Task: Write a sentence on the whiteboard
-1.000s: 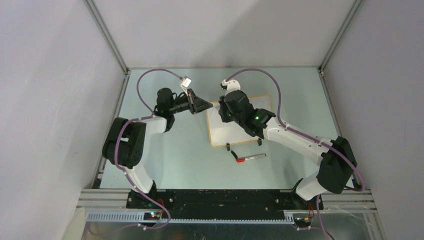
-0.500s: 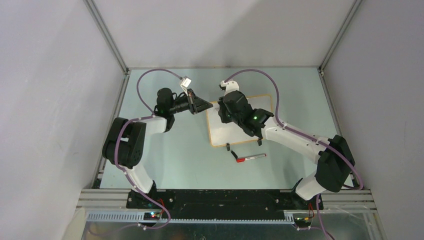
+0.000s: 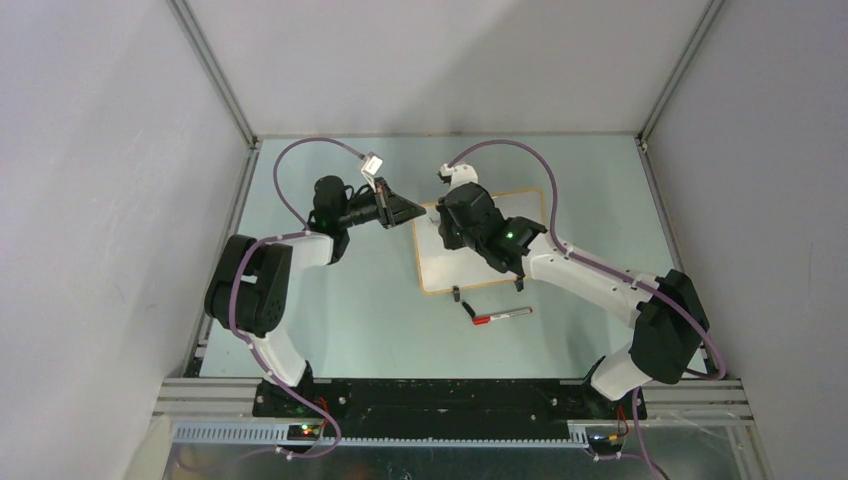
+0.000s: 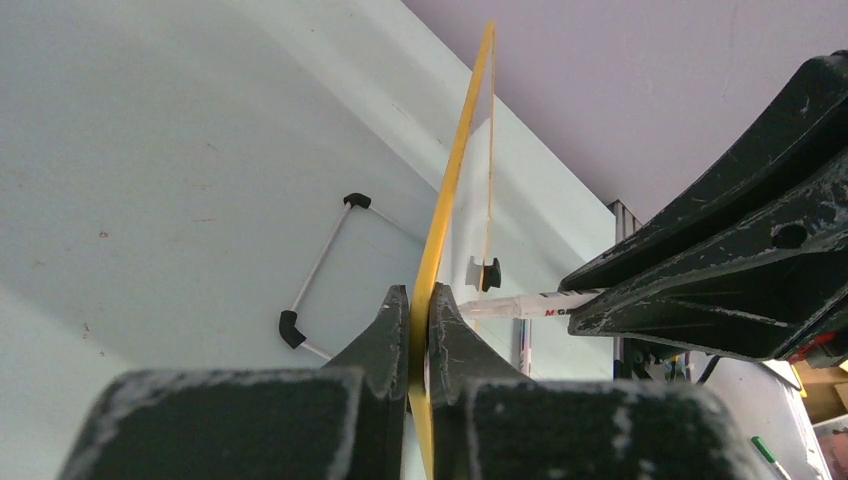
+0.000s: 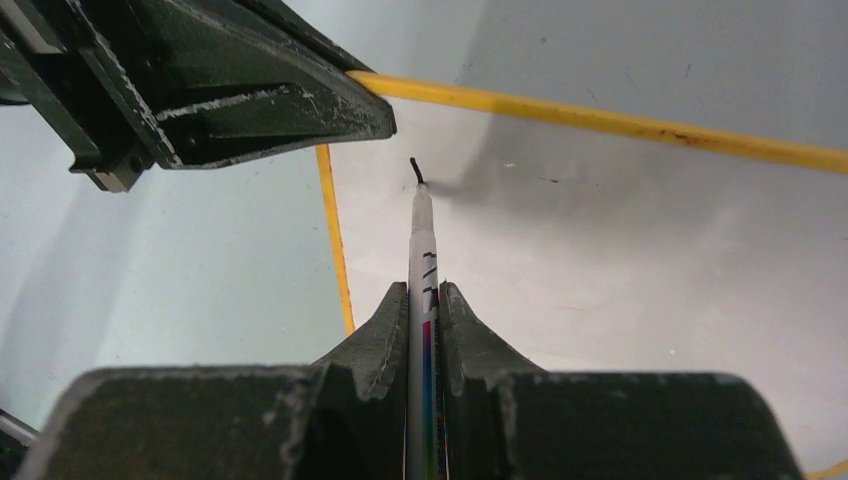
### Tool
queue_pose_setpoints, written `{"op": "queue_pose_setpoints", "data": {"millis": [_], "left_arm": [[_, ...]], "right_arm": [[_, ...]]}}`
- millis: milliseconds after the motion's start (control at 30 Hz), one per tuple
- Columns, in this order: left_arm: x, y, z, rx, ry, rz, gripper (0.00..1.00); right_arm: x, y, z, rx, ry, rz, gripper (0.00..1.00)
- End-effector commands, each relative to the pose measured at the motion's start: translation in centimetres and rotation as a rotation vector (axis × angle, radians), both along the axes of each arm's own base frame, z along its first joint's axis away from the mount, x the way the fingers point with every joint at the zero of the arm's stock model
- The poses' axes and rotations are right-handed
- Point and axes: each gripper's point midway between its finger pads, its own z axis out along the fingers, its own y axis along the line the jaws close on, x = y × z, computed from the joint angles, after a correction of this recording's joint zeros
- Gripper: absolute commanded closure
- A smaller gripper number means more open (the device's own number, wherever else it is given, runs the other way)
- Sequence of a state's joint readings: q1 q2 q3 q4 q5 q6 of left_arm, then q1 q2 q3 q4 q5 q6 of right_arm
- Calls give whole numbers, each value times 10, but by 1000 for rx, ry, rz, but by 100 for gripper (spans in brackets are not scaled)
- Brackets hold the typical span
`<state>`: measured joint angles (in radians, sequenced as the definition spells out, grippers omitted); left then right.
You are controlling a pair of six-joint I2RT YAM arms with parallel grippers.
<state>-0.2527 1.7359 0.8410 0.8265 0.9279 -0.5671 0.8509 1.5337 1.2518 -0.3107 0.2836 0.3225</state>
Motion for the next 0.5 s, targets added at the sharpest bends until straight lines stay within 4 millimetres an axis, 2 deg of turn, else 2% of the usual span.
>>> {"op": "queue_pose_setpoints", "data": {"millis": [0,300,467], "left_arm": [[12,4,-17,55,-23,63,95],[11,3,-16,56,-24,61,95],[11,3,-16,56,-26,62,95]], "right_arm": [[-2,4,3,-4,5,-10,100],[-13,3,-6,-33,28,-2,100],[-15,4,-3,-27,21,3,100]]}}
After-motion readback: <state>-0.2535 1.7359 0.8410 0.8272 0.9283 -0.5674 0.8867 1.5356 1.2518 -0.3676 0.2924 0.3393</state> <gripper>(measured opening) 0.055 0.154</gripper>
